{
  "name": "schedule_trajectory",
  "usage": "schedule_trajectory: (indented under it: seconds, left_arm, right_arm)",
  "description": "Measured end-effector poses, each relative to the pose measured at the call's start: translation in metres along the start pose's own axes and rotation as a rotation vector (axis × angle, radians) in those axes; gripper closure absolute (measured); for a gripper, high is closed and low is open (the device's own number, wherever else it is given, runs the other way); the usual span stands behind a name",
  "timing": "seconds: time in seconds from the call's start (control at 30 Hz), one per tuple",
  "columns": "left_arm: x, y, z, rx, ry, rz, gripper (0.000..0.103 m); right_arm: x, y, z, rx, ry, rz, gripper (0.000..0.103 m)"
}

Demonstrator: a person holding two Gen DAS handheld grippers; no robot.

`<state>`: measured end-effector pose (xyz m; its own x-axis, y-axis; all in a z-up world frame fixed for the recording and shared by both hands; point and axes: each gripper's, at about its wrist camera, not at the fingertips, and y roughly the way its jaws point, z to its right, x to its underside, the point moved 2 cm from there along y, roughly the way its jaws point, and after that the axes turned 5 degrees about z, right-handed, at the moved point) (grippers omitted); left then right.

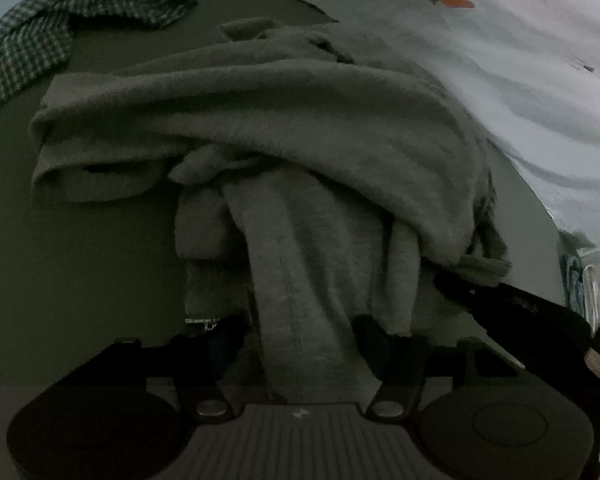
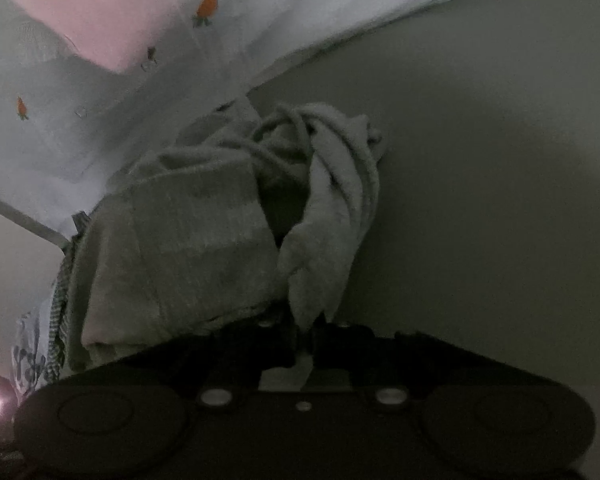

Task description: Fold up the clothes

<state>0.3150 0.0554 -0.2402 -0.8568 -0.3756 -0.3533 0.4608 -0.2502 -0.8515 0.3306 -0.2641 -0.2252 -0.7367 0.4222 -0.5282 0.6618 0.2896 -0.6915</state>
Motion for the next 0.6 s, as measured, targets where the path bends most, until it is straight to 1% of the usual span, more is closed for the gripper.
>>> schedule_trajectory:
  seconds: [0.03, 0.1, 0.17, 0.23, 0.3, 0.33, 0.37, 0.4, 0.43, 0.47, 0.53, 0.6]
  left_arm:
    - [0.001, 0.001, 0.000, 0.001, -0.005, -0.003, 0.048]
    - [0.002, 0.001, 0.001, -0.003, -0.005, -0.008, 0.048]
    - [0.004, -0.001, 0.003, -0.004, 0.005, -0.001, 0.048]
    - [0.005, -0.004, 0.004, 0.003, 0.009, 0.014, 0.049]
    - [0.007, -0.006, 0.004, 0.012, 0.008, 0.028, 0.060]
    - [0.008, -0.007, 0.003, 0.020, 0.005, 0.033, 0.072]
    - [0.009, -0.008, 0.003, 0.030, 0.002, 0.036, 0.079]
    - [0.010, -0.009, 0.002, 0.037, 0.001, 0.042, 0.081]
    - [0.011, -0.011, 0.002, 0.045, 0.002, 0.048, 0.086]
    - [0.010, -0.012, 0.001, 0.046, 0.007, 0.055, 0.089]
    - [0.009, -0.017, 0.000, 0.038, 0.016, 0.083, 0.090]
    - [0.005, -0.021, -0.004, 0.037, 0.011, 0.108, 0.091]
  right_arm:
    - [0.000, -0.006, 0.000, 0.000, -0.012, 0.015, 0.098]
    - [0.000, -0.024, -0.002, 0.007, -0.059, 0.054, 0.098]
    - [-0.005, -0.043, -0.004, 0.035, -0.118, 0.116, 0.098]
    - [-0.015, -0.062, -0.004, 0.081, -0.155, 0.186, 0.098]
    - [-0.030, -0.085, -0.001, 0.136, -0.183, 0.269, 0.098]
    - [-0.038, -0.097, 0.000, 0.163, -0.197, 0.310, 0.098]
    - [-0.046, -0.110, 0.000, 0.192, -0.220, 0.353, 0.098]
    - [-0.054, -0.122, -0.001, 0.221, -0.242, 0.395, 0.098]
    - [-0.065, -0.134, -0.001, 0.250, -0.270, 0.444, 0.098]
    - [-0.076, -0.147, -0.002, 0.280, -0.298, 0.493, 0.098]
    - [-0.096, -0.170, -0.006, 0.361, -0.362, 0.604, 0.098]
    - [-0.115, -0.189, -0.009, 0.408, -0.397, 0.694, 0.098]
